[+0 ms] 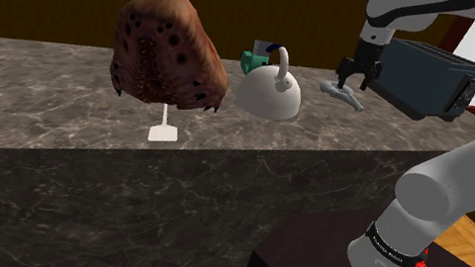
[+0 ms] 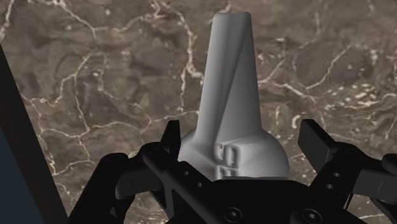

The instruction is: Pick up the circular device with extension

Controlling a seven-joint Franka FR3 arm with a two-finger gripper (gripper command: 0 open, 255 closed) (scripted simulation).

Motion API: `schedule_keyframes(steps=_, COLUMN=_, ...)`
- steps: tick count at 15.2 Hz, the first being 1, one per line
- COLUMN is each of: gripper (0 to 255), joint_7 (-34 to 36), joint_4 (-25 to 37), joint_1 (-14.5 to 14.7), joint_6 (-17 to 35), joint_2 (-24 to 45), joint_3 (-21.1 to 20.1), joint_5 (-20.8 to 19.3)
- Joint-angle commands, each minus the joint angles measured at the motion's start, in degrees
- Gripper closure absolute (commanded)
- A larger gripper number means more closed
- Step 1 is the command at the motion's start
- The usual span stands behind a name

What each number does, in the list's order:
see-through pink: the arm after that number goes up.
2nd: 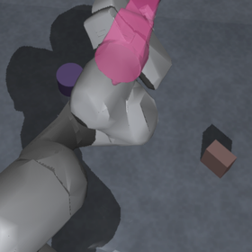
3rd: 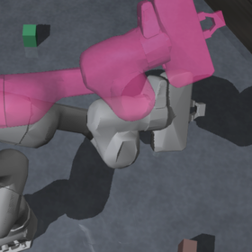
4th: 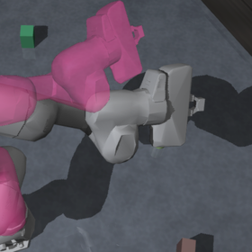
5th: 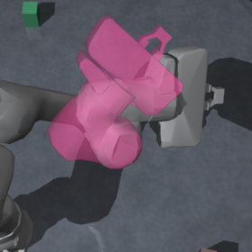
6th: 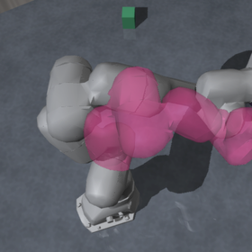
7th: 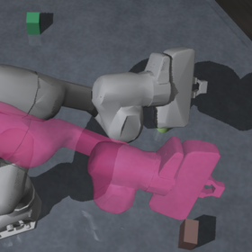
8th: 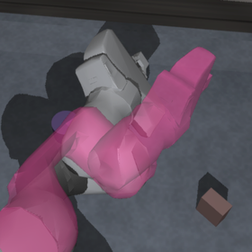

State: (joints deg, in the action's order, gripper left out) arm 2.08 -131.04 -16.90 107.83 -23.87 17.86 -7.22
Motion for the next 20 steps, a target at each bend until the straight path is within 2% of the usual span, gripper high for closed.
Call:
schedule_keyframes(steps=1, gripper=0, joint_7=0.06, joint_4=-0.87, joint_1=-0.25, joint_6=1.57, joint_2=0.57, joint_3=0.39, joint_5=-0.14)
schedule_keyframes(steps=6, gripper=0, joint_7=-0.01, joint_4=-4.38, joint_1=-0.32, joint_6=6.04, joint_2=1.54, joint_3=0.89, joint_5=-0.26)
schedule_keyframes(steps=8, gripper=0, joint_7=-0.01, joint_4=-4.39, joint_1=-0.33, joint_6=6.04, joint_2=1.54, joint_3=0.89, joint_5=-0.26)
schedule_keyframes(steps=9, gripper=255, joint_7=-0.01, joint_4=-4.42, joint_1=-0.32, joint_6=6.09, joint_2=1.56, joint_3=0.89, joint_5=-0.25)
schedule_keyframes(steps=18, gripper=255, joint_7=-0.01, joint_4=-4.38, joint_1=-0.32, joint_6=6.04, joint_2=1.54, joint_3=0.90, joint_5=-0.26)
schedule_keyframes(steps=20, gripper=255, joint_7=0.02, joint_4=-3.16, joint_1=-0.30, joint_6=4.42, joint_2=1.14, joint_3=0.71, joint_5=-0.23)
